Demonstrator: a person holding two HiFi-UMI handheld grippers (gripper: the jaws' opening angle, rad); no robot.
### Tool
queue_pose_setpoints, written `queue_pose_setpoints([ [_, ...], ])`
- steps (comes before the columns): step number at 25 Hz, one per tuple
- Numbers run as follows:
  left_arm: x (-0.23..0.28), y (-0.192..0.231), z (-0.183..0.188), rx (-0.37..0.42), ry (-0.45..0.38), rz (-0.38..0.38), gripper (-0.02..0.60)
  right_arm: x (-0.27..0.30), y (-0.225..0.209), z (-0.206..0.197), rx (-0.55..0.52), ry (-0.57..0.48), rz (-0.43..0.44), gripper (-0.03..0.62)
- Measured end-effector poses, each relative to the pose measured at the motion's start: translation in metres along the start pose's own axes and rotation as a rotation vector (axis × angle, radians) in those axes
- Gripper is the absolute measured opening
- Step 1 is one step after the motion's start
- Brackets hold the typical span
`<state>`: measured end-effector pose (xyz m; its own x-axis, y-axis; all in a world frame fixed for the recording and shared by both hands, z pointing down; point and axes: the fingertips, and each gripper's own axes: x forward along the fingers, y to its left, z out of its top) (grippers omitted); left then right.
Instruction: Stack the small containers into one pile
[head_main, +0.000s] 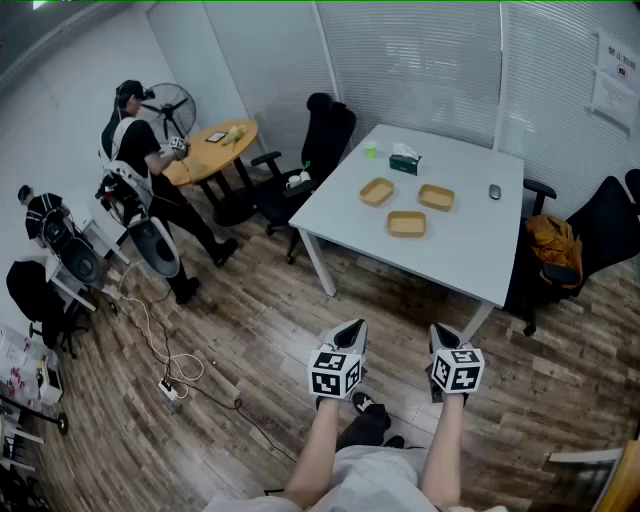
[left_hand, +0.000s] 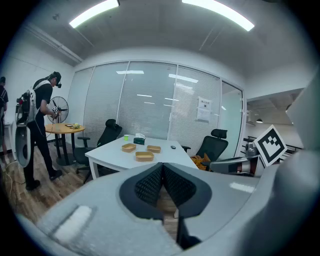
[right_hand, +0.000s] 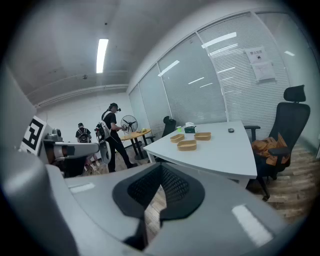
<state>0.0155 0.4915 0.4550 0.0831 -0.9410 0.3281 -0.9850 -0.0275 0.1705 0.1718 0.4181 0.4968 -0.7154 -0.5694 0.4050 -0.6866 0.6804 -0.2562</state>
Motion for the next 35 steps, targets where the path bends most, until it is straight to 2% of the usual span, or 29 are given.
queue_pose_setpoints([
  [4, -0.003, -0.001, -0.003, -0.040, 0.034, -0.026, 0.003, 0.000, 0.005, -0.001, -0.017, 0.007, 0.007, -0.003],
  [9, -0.005, -0.007, -0.013, -0.060, 0.139, -0.026, 0.003, -0.004, 0.003, -0.010, -0.018, 0.019, 0.014, -0.005],
  [11, -0.007, -0.008, -0.011, -0.043, 0.115, -0.013, 0.003, -0.006, 0.002, -0.012, -0.026, 0.015, 0.016, -0.011],
  [14, -0.008, -0.013, -0.005, -0.025, 0.037, -0.013, 0.003, -0.010, 0.002, -0.011, -0.042, -0.007, 0.034, -0.011],
  [17, -0.005, -0.014, -0.004, -0.004, -0.001, -0.011, 0.003, -0.009, 0.001, -0.013, -0.009, -0.021, 0.064, -0.002],
  [23, 0.019, -0.010, 0.003, -0.030, -0.033, -0.040, 0.003, -0.002, -0.021, 0.002, 0.087, -0.098, 0.060, -0.002],
  [27, 0.050, -0.003, 0.013, -0.041, -0.040, -0.041, 0.003, 0.015, -0.042, 0.014, 0.106, -0.109, 0.061, -0.002],
  [32, 0.096, 0.010, 0.040, -0.036, -0.058, -0.060, 0.003, 0.044, -0.081, 0.035, 0.131, -0.119, 0.000, -0.002],
  [35, 0.123, 0.023, 0.054, -0.048, -0.061, -0.062, 0.003, 0.064, -0.100, 0.052, 0.173, -0.135, -0.001, -0.002],
])
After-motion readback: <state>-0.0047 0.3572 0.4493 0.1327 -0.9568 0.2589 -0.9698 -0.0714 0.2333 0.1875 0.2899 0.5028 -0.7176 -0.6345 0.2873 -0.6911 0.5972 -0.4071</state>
